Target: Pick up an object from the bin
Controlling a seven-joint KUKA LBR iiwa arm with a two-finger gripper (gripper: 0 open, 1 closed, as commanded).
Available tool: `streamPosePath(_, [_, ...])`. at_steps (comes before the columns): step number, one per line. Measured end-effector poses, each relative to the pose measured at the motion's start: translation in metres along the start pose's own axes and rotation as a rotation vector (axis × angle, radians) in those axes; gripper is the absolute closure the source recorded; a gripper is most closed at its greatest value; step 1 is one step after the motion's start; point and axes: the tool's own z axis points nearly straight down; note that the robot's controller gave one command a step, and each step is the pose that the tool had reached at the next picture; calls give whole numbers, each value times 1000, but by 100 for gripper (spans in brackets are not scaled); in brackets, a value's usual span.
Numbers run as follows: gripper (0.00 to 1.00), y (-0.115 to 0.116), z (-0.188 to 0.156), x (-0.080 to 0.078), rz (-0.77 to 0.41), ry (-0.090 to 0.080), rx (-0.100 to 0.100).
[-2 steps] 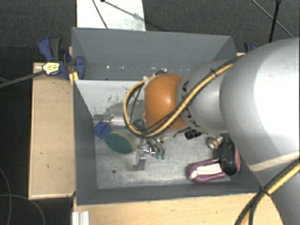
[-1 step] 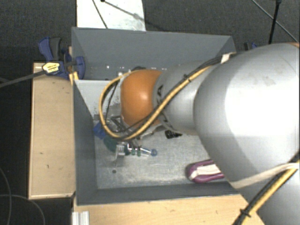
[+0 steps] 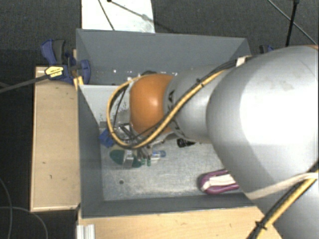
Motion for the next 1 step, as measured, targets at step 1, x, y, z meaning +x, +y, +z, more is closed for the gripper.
streamPosePath(1, [100, 12, -178, 21, -42, -7, -3])
